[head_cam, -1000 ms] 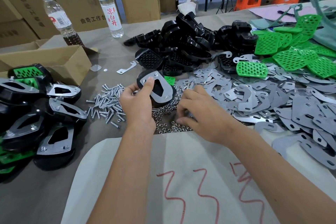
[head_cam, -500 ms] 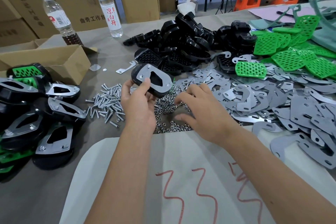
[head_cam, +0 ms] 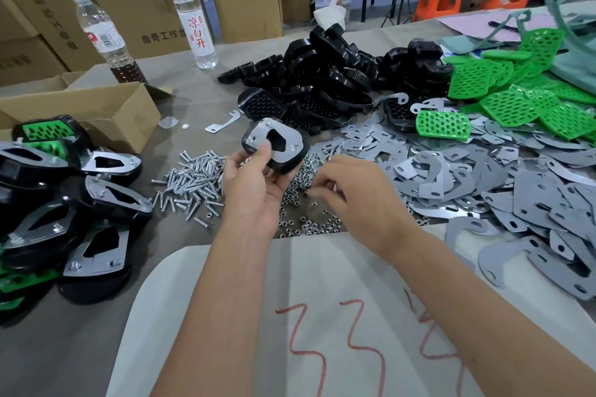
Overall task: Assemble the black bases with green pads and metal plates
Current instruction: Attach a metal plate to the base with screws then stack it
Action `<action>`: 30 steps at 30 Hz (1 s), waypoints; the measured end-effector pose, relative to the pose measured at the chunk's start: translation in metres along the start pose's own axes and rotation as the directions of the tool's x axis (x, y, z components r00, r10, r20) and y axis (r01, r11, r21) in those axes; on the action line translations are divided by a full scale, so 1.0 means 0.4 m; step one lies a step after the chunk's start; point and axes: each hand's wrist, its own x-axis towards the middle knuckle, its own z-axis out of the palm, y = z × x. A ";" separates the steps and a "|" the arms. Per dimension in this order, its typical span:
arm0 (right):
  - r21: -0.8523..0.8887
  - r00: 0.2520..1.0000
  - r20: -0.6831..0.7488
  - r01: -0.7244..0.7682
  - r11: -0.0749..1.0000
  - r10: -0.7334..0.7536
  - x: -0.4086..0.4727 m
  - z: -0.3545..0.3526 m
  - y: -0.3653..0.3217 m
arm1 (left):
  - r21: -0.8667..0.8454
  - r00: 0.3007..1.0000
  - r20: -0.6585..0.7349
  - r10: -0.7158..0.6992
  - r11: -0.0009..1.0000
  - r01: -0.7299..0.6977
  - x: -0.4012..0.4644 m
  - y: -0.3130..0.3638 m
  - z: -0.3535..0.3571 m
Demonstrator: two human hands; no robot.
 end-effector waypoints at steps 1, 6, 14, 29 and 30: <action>0.081 0.995 -0.093 -0.023 0.996 0.031 -0.001 -0.001 0.003 | 0.024 1.000 0.015 -0.006 1.000 0.006 0.001 -0.001 -0.001; 0.263 0.930 -0.346 -0.026 0.964 0.120 0.001 -0.007 0.017 | 0.240 0.994 0.087 0.059 0.968 -0.079 -0.010 -0.020 0.003; 0.208 0.945 -0.320 0.006 0.978 0.062 0.001 -0.011 0.016 | 0.447 0.981 0.143 0.132 0.876 -0.183 -0.036 -0.055 0.023; 0.447 0.942 -0.268 -0.063 0.892 0.201 0.003 -0.020 0.035 | 0.324 0.997 0.070 0.026 0.945 -0.048 -0.043 -0.067 0.037; 0.461 0.947 -0.249 -0.067 0.885 0.202 0.003 -0.022 0.038 | 0.328 0.997 0.069 0.025 0.943 -0.047 -0.041 -0.068 0.036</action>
